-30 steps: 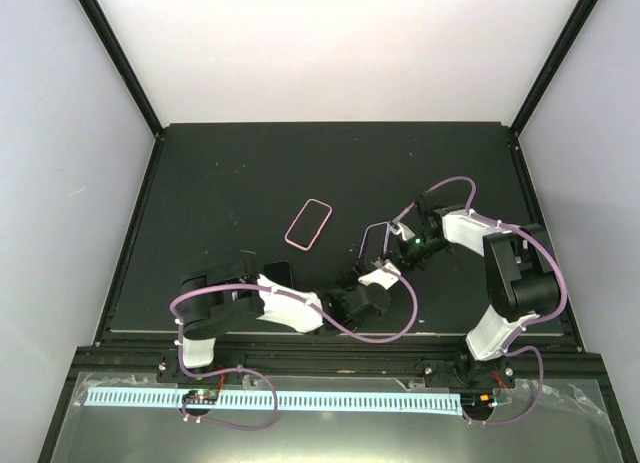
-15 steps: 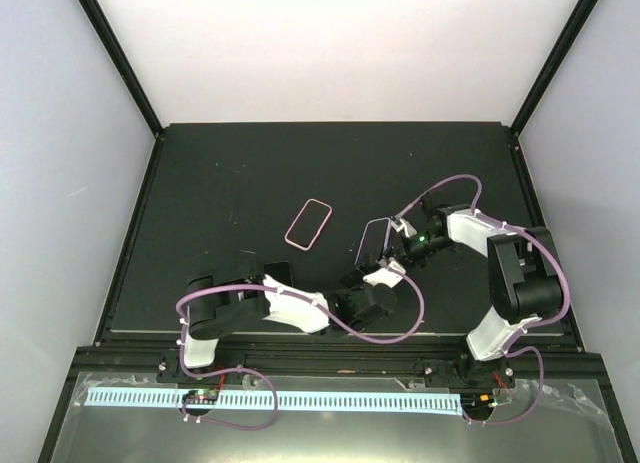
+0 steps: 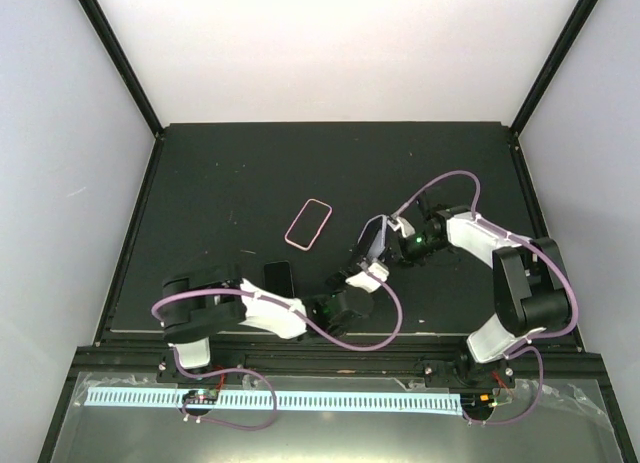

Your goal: Take the phone out of the phone case

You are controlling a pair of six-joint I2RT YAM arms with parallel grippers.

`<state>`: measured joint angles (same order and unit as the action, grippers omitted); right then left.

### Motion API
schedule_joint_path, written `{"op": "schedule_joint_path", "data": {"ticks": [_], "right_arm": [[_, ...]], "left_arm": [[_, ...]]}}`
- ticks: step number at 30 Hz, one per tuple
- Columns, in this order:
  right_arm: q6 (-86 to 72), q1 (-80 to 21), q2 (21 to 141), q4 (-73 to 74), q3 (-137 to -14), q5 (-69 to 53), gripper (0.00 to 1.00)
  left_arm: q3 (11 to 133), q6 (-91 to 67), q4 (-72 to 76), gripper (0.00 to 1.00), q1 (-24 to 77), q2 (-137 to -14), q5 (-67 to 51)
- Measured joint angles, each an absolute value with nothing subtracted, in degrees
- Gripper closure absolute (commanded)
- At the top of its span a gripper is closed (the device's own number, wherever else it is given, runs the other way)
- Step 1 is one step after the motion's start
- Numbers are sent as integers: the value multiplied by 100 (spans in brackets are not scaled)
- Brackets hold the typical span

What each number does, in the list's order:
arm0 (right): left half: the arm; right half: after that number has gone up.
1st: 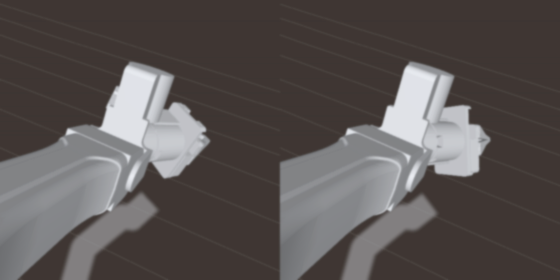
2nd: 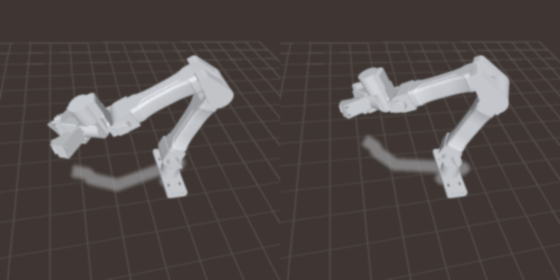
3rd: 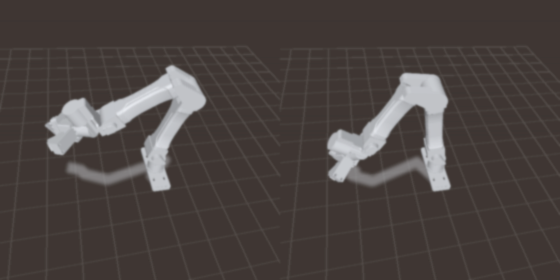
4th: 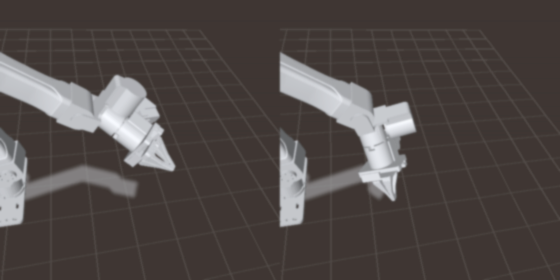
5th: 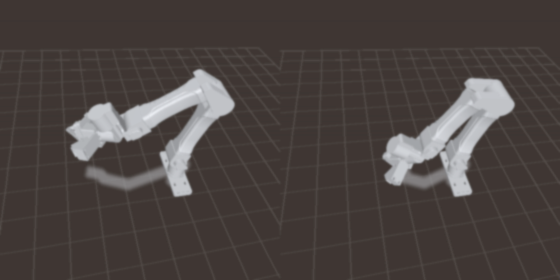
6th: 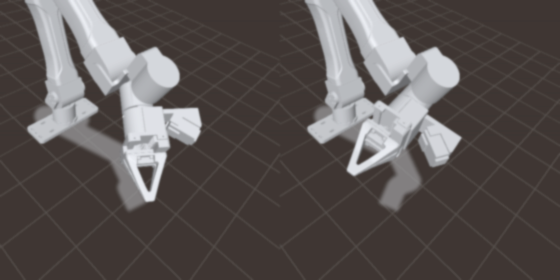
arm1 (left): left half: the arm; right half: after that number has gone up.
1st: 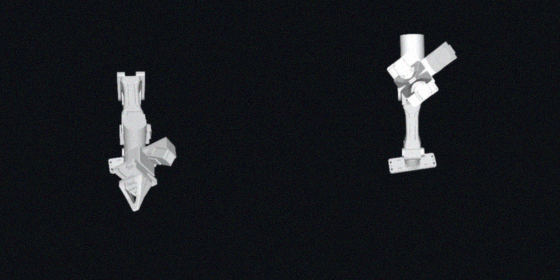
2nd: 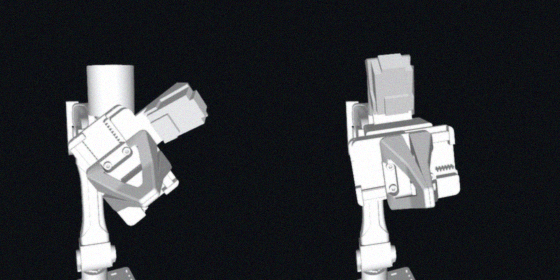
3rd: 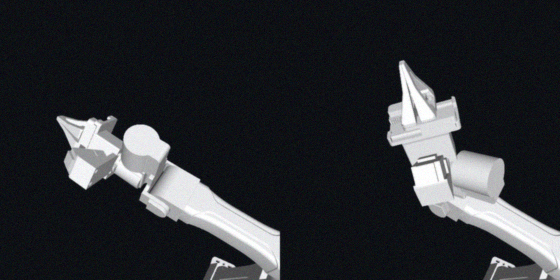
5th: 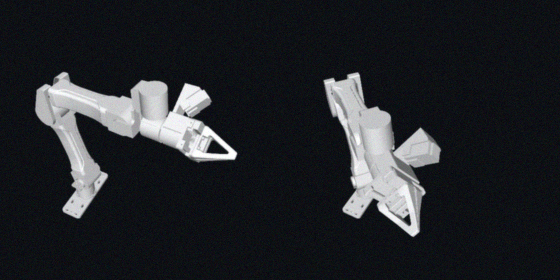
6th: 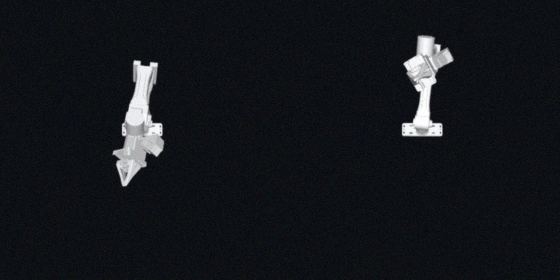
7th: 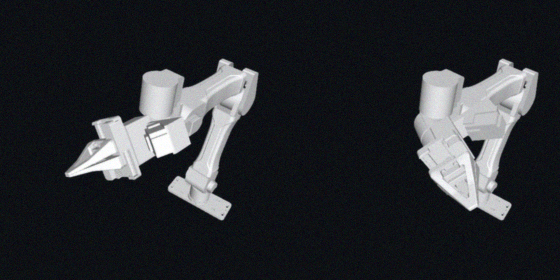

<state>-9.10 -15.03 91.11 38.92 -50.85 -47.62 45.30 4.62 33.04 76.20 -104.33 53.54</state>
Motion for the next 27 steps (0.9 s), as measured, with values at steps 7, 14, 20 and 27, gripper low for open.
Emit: {"op": "schedule_joint_path", "data": {"ticks": [7,14,20,27], "right_arm": [[-895,-1372,9105,3863,-5017,-3730,99],[-735,-1313,9102,4003,-5221,-2884,99],[200,-692,9513,4696,-6692,-2705,99],[1629,307,10678,5986,-8792,-1907,99]], "left_arm": [[3774,537,3938,98,7581,-9730,5717],[3470,539,4147,98,7548,-9633,5721],[3297,526,4215,98,7548,-9448,5642],[3109,519,4488,98,7548,-9330,5623]]}}
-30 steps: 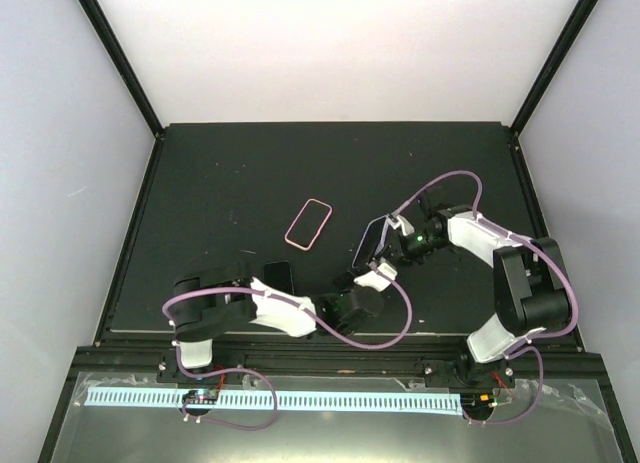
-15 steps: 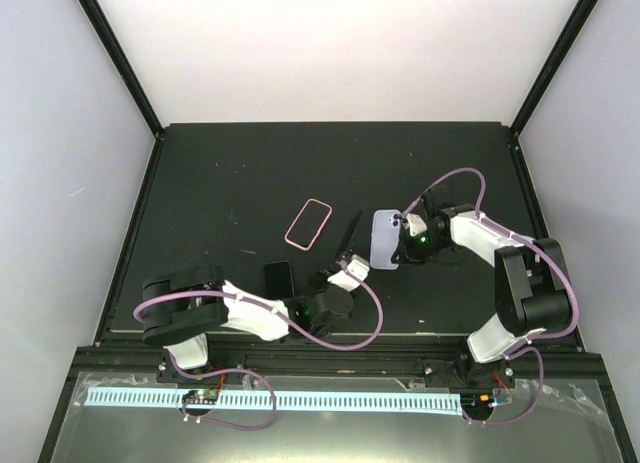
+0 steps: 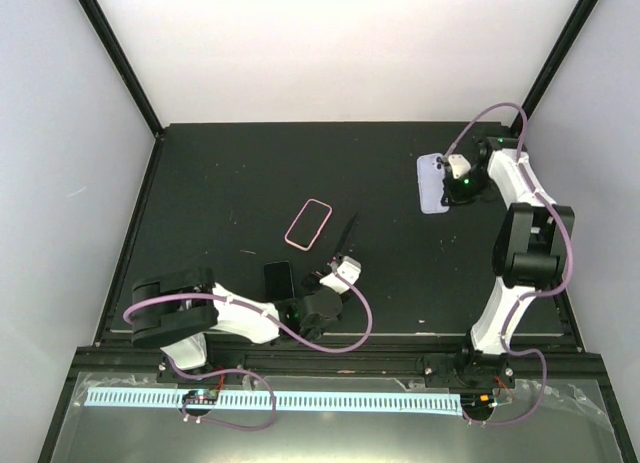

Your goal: Take the phone out of the phone case

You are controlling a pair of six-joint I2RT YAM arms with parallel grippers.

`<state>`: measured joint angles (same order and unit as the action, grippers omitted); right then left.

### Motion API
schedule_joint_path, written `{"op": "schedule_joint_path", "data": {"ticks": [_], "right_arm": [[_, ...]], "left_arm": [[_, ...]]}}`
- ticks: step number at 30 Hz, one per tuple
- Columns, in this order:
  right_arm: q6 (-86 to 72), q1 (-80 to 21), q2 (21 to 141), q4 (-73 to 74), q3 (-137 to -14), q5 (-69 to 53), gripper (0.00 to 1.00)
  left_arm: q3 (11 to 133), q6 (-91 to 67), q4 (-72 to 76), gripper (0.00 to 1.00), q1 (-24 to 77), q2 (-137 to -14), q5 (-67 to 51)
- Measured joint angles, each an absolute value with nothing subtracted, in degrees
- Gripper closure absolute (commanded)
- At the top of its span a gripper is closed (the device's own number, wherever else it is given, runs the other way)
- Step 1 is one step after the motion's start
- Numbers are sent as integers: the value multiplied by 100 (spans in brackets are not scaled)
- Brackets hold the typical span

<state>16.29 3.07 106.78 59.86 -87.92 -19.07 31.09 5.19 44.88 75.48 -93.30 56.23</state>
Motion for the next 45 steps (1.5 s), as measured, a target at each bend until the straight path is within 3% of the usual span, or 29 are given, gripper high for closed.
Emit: {"op": "schedule_joint_path", "data": {"ticks": [8,10,12,13,14,15,17,23,31,35,40,45], "right_arm": [[2569,996,12300,7465,-10248,-1441,99],[2591,1125,12637,7651,-10484,-1378,92],[2580,1214,12956,7789,-10774,-1358,79],[2567,1238,13080,7867,-10912,-1361,67],[2578,1249,13244,7970,-11109,-1343,47],[2523,1247,13360,7994,-11255,-1286,35],[2405,1247,13552,7935,-11548,-1153,25],[2058,1238,13039,7325,-11531,-965,24],[1588,1225,8558,5590,-7940,-2456,24],[1345,1199,7288,4888,-6820,-2891,24],[1068,1199,6753,4366,-5627,-3127,24],[954,1201,6772,4195,-5537,-3354,25]], "left_arm": [[2961,510,4558,98,7550,-9194,5518],[2932,497,4582,98,7550,-9146,5481],[2923,491,4595,98,7548,-9122,5419],[2919,491,4595,98,7550,-9111,5393],[2912,491,4600,99,7555,-9109,5367],[2910,491,4598,99,7561,-9109,5352],[2908,491,4595,98,7572,-9109,5321],[2912,434,4528,98,7579,-9100,5057],[3861,252,3385,98,7279,-9227,4613],[4628,342,3024,99,7057,-9664,4709],[5673,858,2547,98,6855,-10600,5085],[6622,1546,2152,98,6720,-11596,5433]]}}
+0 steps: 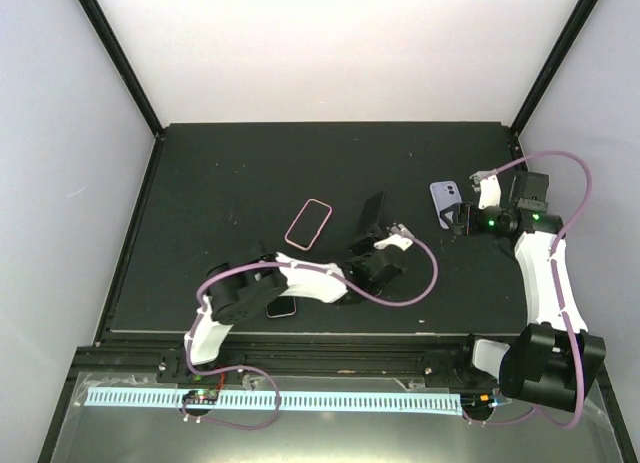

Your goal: Take the phone out of the phone case

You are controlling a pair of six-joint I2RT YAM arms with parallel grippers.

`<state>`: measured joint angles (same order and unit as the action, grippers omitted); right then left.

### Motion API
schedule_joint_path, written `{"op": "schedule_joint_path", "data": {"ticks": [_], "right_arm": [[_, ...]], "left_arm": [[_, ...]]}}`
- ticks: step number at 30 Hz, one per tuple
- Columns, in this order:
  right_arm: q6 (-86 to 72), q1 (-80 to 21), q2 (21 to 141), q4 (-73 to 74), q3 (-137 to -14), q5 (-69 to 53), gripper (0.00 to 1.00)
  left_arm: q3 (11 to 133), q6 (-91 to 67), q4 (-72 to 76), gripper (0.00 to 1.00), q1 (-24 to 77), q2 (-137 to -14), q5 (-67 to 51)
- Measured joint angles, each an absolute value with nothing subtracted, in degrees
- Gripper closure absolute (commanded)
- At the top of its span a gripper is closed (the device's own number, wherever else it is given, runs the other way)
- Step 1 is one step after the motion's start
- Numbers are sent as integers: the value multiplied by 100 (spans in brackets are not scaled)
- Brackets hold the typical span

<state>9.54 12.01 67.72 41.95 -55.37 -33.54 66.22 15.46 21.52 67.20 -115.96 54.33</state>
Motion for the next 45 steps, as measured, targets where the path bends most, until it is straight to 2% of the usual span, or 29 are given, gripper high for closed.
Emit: {"op": "schedule_joint_path", "data": {"ticks": [4,10,14,18,24,27,32,38,40,43,45], "right_arm": [[882,1201,6869,4104,-5537,-3503,26],[840,1201,6958,4018,-5535,-3516,27],[810,1201,6958,3957,-5535,-3514,26],[755,1201,6958,3905,-5535,-3511,26],[749,1201,6958,3889,-5535,-3500,26],[749,1201,6956,3887,-5535,-3492,27],[755,1201,6873,3913,-5540,-3470,26],[891,1199,6475,4250,-5892,-3520,25],[985,1201,6239,4305,-5983,-3752,24],[1192,1203,5902,4462,-5988,-4357,23],[1253,1199,5671,4464,-5824,-4678,18]], "left_arm": [[7568,1739,1319,98,6635,-12359,5658],[8023,1739,609,97,6578,-12637,5653],[8560,1625,148,80,6547,-12923,5621],[8774,1496,-259,77,6532,-13141,5419],[8807,1304,-786,61,6486,-13196,5026],[8816,1107,-1026,49,6458,-13159,4818],[8418,628,-1210,25,6326,-12427,4163],[7581,-145,-1343,10,5887,-10770,3186],[7404,-443,-1396,2,5559,-10344,2840],[7238,-854,-1584,1,4976,-9992,2408],[7240,-1052,-1793,1,4556,-9963,2071]]}}
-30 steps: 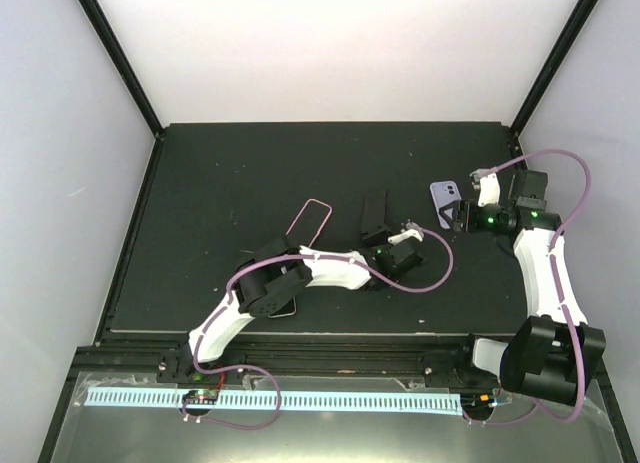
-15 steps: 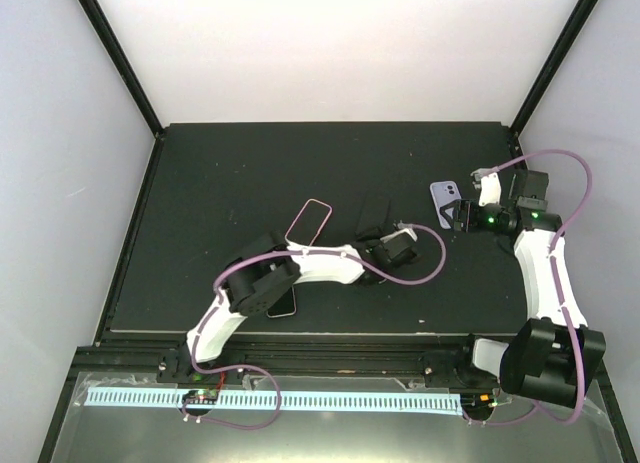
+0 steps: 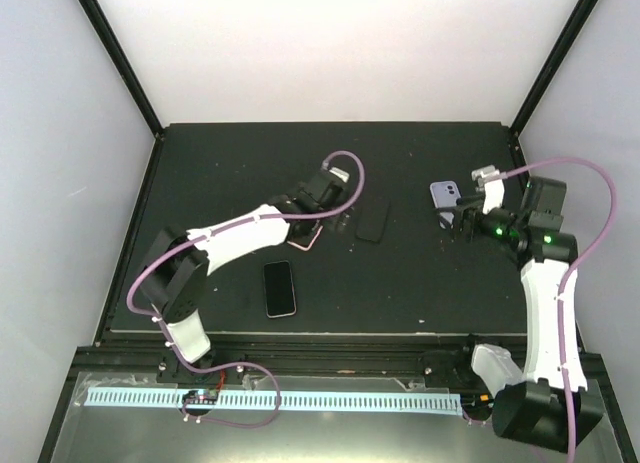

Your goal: Take the phone out of the phone case

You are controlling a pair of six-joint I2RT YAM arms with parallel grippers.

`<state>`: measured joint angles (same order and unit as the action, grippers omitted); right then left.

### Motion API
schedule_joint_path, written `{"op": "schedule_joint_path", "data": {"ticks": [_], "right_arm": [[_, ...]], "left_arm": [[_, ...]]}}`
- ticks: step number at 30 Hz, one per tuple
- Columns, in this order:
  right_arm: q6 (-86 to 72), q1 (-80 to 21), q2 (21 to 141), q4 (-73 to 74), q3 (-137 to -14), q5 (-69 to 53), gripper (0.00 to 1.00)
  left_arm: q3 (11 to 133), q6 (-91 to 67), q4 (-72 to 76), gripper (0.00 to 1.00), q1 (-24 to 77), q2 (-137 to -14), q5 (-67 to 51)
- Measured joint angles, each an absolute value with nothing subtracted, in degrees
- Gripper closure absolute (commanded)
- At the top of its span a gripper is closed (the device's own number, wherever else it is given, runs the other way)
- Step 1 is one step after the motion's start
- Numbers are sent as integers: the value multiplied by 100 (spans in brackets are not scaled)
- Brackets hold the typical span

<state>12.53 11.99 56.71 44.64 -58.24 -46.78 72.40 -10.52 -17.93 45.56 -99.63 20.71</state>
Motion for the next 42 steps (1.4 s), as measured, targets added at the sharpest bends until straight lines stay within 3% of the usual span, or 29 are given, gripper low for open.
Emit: {"op": "schedule_joint_path", "data": {"ticks": [5,16,42], "right_arm": [[1280,1199,5203,4401,-5105,-4901,14],[1319,1199,5153,4298,-4980,-5153,14],[1319,1199,5343,4285,-4980,-5140,13]], "left_arm": [[7566,-1175,-2591,1,3846,-10326,1522],[8490,-1107,-3498,1,3024,-11290,419],[9054,-707,-4145,1,3135,-12171,-397]]}}
